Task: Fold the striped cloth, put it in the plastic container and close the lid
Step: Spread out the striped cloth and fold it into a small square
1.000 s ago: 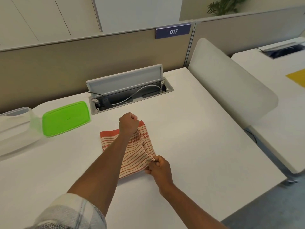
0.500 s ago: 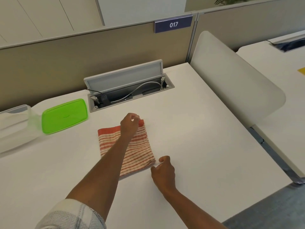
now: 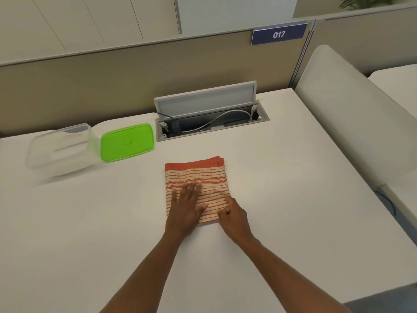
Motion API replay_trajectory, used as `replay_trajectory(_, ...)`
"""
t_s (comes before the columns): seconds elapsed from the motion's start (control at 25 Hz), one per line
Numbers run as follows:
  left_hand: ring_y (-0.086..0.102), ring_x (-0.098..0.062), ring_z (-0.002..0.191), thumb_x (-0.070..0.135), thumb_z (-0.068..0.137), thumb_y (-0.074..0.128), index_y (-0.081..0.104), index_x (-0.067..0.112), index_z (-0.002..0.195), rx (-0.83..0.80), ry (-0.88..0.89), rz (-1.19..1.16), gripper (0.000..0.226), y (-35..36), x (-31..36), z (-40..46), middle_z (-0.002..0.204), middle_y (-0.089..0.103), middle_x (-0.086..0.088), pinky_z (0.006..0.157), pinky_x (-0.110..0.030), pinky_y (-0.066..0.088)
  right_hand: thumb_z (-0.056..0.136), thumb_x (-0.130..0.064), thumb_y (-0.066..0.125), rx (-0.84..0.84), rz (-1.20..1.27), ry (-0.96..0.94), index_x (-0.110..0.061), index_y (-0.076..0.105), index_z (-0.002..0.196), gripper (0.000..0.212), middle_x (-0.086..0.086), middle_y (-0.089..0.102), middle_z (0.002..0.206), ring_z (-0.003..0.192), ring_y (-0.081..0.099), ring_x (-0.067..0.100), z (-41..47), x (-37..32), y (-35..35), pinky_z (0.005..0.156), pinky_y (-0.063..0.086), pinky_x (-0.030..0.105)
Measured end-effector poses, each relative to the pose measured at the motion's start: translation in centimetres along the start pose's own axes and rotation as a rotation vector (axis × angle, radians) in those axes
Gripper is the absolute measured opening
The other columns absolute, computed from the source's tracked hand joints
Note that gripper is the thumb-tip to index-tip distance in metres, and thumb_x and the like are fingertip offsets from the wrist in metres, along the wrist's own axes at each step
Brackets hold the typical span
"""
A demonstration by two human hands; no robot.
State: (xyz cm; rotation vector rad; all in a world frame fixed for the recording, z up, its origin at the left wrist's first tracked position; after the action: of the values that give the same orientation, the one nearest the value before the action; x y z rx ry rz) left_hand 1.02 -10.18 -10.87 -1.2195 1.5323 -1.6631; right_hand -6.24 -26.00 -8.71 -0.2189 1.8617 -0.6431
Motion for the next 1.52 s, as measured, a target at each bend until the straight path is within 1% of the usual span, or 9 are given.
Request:
replay_trajectory(0.2, -0.008, -0.018, 0.15, 0.072, 0.086, -0.004, -0.001, 0.027, 0.155, -0.073, 0.078, 0.015, 0.083, 0.0, -2.7, -2.3, 0.162, -0.005, 0.006, 0.12, -0.042, -0.011, 0.094, -0.02, 0.054, 0.003, -0.096, -0.075, -0.015, 0.049, 0.135, 0.042, 0.002, 0.062, 0.126, 0.106, 0.063, 0.019, -0.2, 0.4, 0.0, 0.089, 0.057, 0.033)
replay_trajectory(0.4, 0.006, -0.012, 0.15, 0.074, 0.087, 0.018, 0.011, 0.025, 0.155, -0.063, 0.161, -0.009, 0.084, -1.0, -4.1, -5.3, 0.162, 0.009, 0.009, 0.122, -0.037, 0.0, 0.076, -0.015, 0.077, 0.065, -0.538, -0.459, -0.016, 0.061, 0.118, 0.046, 0.006, 0.064, 0.118, 0.098, 0.062, 0.025, -1.6, 0.7, -1.5, 0.08, 0.057, 0.037)
replay_trajectory(0.52, 0.023, -0.013, 0.147, 0.071, 0.087, 0.029, 0.024, 0.021, 0.152, -0.044, 0.153, -0.051, 0.082, -1.2, -5.8, -6.8, 0.159, 0.025, 0.006, 0.121, -0.035, 0.01, 0.067, -0.015, 0.083, 0.0, -0.763, -0.496, -0.019, 0.066, 0.111, 0.047, 0.002, 0.065, 0.117, 0.099, 0.059, 0.027, -1.4, 1.0, -2.4, 0.079, 0.055, 0.04)
replay_trajectory(0.6, 0.026, -0.012, 0.146, 0.065, 0.09, 0.03, 0.022, 0.02, 0.153, -0.065, 0.132, -0.061, 0.078, -1.6, -6.5, -7.1, 0.158, 0.029, 0.004, 0.122, -0.031, 0.01, 0.067, -0.012, 0.082, 0.0, -0.82, -0.508, -0.019, 0.068, 0.108, 0.044, 0.001, 0.067, 0.116, 0.099, 0.06, 0.026, -1.3, 1.3, -2.7, 0.078, 0.054, 0.039)
replay_trajectory(0.72, 0.026, -0.012, 0.146, 0.041, 0.098, 0.043, 0.016, 0.022, 0.154, -0.103, 0.085, -0.051, 0.065, -2.5, -6.8, -7.0, 0.158, 0.032, 0.002, 0.122, -0.029, 0.012, 0.074, -0.007, 0.075, 0.015, -0.854, -0.558, -0.016, 0.066, 0.102, 0.031, 0.003, 0.067, 0.112, 0.09, 0.058, 0.025, -1.4, 1.3, -2.5, 0.07, 0.052, 0.035)
replay_trajectory(0.92, 0.038, -0.023, 0.14, 0.027, 0.101, 0.043, 0.024, 0.021, 0.153, -0.096, 0.022, -0.057, 0.055, -3.3, -6.3, -7.1, 0.156, 0.035, -0.002, 0.112, -0.039, 0.036, 0.075, -0.008, 0.076, 0.032, -0.871, -0.587, -0.016, 0.063, 0.096, 0.026, 0.001, 0.066, 0.103, 0.08, 0.057, 0.023, -1.2, 0.7, -2.2, 0.062, 0.05, 0.032)
replay_trajectory(1.12, 0.066, -0.027, 0.104, 0.031, 0.102, 0.037, 0.038, 0.025, 0.135, -0.074, -0.053, -0.215, 0.033, -3.5, -6.4, -6.8, 0.133, 0.061, -0.006, 0.088, -0.041, 0.055, 0.076, -0.021, 0.075, 0.023, -0.874, -0.541, -0.018, 0.063, 0.106, 0.032, 0.002, 0.065, 0.11, 0.091, 0.058, 0.024, -1.0, 0.9, -2.0, 0.07, 0.052, 0.033)
replay_trajectory(1.36, 0.069, -0.021, 0.09, 0.033, 0.102, 0.035, 0.039, 0.024, 0.121, -0.038, -0.039, -0.257, 0.021, -4.4, -6.6, -6.2, 0.123, 0.067, -0.003, 0.077, -0.035, 0.058, 0.081, -0.012, 0.069, 0.062, -0.92, -0.585, -0.016, 0.063, 0.098, 0.019, 0.004, 0.066, 0.105, 0.086, 0.056, 0.024, -0.2, 0.5, -2.3, 0.065, 0.048, 0.033)
replay_trajectory(1.52, 0.067, -0.027, 0.081, 0.035, 0.101, 0.032, 0.039, 0.023, 0.112, 0.062, -0.059, -0.31, 0.018, -5.2, -7.0, -5.9, 0.109, 0.07, -0.006, 0.068, -0.039, 0.055, 0.087, -0.01, 0.056, 0.08, -0.809, -0.595, -0.017, 0.057, 0.098, 0.013, 0.0, 0.064, 0.096, 0.084, 0.053, 0.021, -0.1, -0.9, -3.4, 0.069, 0.044, 0.03)
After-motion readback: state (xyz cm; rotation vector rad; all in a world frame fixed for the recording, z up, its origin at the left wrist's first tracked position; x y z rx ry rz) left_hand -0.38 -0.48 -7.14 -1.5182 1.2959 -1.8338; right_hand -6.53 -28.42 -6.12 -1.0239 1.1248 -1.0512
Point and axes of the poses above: each hand's wrist, its own z-axis towards the middle knuckle, its own y-axis out of the palm, x = y × z, the point moved 3 cm from there along z, towards the middle knuckle
